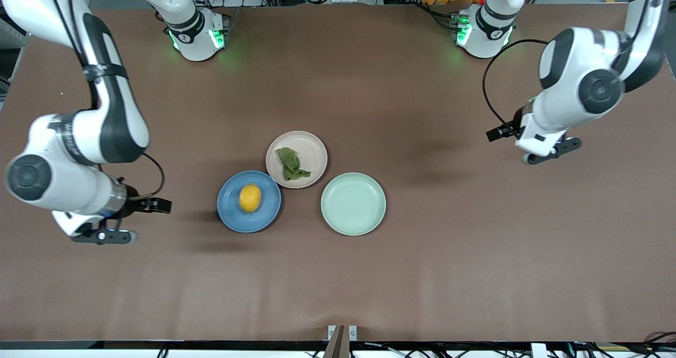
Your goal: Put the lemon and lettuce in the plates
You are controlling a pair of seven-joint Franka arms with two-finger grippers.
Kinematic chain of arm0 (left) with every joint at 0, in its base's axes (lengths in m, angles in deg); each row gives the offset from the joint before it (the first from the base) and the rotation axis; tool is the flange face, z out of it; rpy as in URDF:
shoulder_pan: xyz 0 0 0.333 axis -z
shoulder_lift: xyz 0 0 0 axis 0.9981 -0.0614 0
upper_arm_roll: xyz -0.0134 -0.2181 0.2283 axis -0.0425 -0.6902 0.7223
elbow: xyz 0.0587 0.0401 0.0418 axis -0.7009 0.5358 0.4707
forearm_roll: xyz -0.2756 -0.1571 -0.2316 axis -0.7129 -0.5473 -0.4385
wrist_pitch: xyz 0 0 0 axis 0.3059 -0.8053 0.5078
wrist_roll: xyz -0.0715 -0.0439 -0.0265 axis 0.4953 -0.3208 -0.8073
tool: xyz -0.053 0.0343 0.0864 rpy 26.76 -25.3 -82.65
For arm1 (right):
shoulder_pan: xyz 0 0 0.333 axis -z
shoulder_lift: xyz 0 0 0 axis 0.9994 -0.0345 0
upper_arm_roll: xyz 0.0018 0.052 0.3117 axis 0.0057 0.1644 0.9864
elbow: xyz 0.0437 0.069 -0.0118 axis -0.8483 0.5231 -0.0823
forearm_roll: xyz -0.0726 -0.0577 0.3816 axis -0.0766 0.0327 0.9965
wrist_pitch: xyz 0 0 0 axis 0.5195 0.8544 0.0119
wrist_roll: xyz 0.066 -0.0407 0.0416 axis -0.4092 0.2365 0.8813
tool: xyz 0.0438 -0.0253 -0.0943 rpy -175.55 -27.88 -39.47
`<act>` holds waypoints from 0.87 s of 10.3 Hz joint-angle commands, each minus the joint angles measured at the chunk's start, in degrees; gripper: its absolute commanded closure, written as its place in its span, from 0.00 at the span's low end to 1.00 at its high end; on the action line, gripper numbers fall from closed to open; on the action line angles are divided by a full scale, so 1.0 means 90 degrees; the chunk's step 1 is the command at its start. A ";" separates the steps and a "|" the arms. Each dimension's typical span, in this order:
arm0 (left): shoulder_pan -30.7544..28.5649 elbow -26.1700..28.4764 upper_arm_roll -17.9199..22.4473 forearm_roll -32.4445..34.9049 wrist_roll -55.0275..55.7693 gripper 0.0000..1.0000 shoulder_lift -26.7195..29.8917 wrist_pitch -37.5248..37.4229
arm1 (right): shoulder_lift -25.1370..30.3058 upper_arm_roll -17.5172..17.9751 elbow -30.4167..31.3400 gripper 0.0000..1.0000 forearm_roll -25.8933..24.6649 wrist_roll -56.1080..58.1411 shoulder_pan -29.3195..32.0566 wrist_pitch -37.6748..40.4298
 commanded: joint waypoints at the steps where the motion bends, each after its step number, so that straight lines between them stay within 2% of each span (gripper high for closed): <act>1: 0.0069 -0.0961 0.0152 -0.0155 -0.0502 0.00 0.0006 -0.0093 | 0.0307 0.0093 0.0036 0.00 -0.0086 0.0067 0.0202 0.0433; 4: -0.0106 -0.1781 0.0143 -0.0145 -0.1664 0.00 0.0065 -0.0113 | 0.0619 0.0093 0.0036 0.00 -0.0057 0.0543 0.0445 0.0961; 6: -0.0117 -0.2154 0.0114 -0.0096 -0.1824 0.00 0.0075 -0.0249 | 0.0893 0.0141 0.0036 0.00 -0.0027 0.0799 0.0690 0.1331; 9: -0.0088 -0.2828 0.0026 -0.0057 -0.1979 0.00 0.0084 -0.1029 | 0.1342 0.0093 0.0124 0.00 -0.0017 0.0800 0.0681 0.1470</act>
